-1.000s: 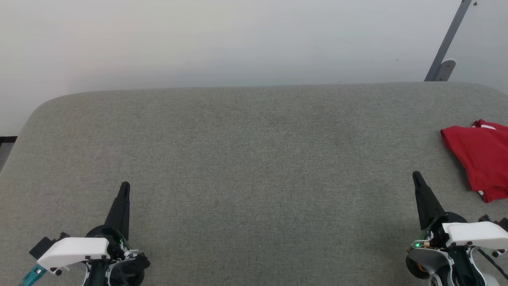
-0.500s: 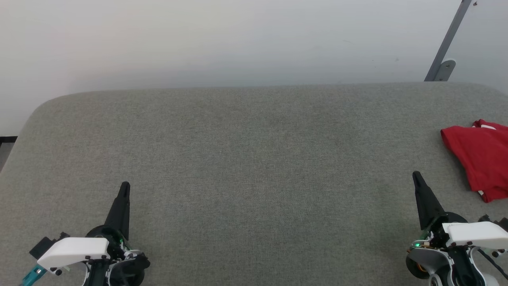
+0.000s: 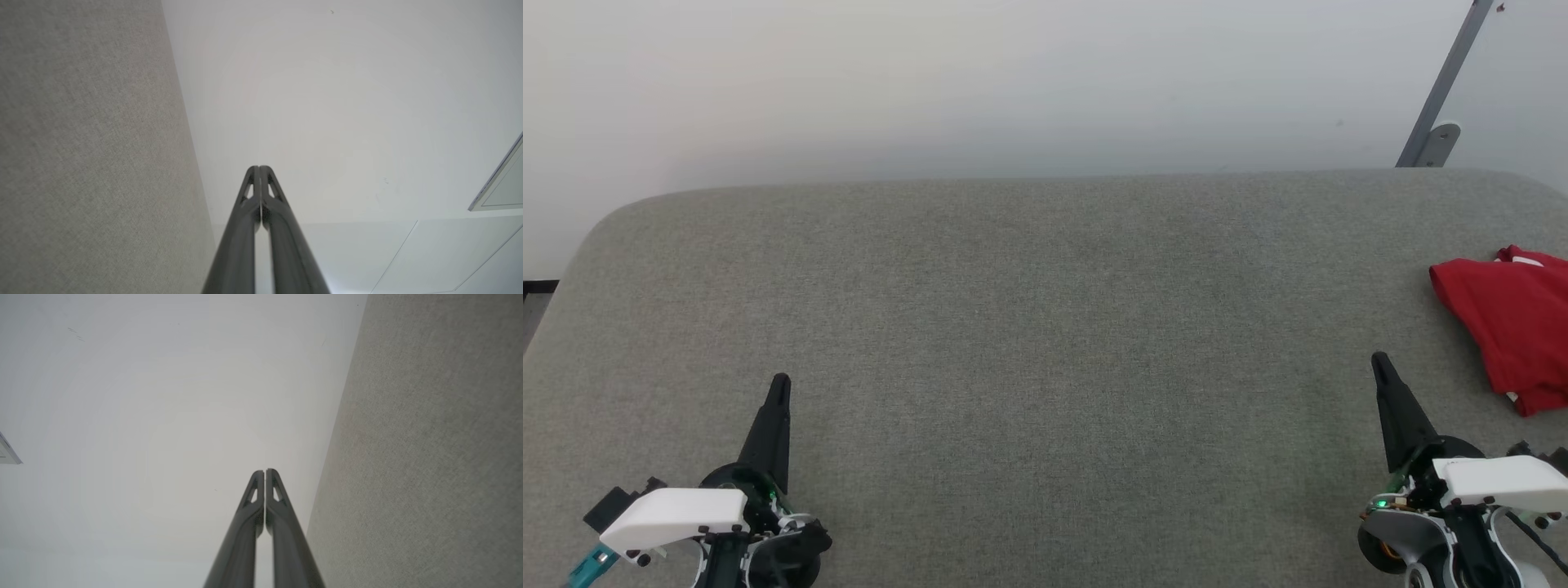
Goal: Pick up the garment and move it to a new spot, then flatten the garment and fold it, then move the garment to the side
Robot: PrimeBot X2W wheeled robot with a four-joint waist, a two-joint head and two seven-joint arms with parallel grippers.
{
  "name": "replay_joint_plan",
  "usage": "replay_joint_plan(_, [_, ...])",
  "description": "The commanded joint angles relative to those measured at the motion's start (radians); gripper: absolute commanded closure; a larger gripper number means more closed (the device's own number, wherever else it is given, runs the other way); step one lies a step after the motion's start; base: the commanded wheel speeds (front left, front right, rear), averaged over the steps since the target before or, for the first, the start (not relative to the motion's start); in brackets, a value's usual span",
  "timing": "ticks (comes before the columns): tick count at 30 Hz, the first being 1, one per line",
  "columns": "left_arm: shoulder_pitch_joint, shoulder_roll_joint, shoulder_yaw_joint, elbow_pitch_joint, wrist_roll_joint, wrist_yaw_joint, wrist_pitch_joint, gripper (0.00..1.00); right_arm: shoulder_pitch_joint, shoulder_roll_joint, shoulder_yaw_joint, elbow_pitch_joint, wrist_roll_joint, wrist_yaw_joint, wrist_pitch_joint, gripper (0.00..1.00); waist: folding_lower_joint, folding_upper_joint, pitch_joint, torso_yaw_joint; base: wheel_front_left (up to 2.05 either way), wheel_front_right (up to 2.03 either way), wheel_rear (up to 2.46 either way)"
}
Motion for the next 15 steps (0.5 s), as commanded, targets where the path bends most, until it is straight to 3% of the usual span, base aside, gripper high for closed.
replay_joint_plan(1, [-0.013,0.002,0.002,-0.001,0.003,-0.005,0.001,1.00,-0.004,0.002,-0.001,0.002,0.004,0.000,0.001,1.00,0.0000,0.0000,0.000,0.000,0.00,0.00,0.00])
replay_joint_plan(15, [-0.013,0.002,0.002,-0.001,0.003,-0.005,0.001,1.00,-0.004,0.002,-0.001,0.002,0.004,0.000,0.001,1.00,0.0000,0.0000,0.000,0.000,0.00,0.00,0.00])
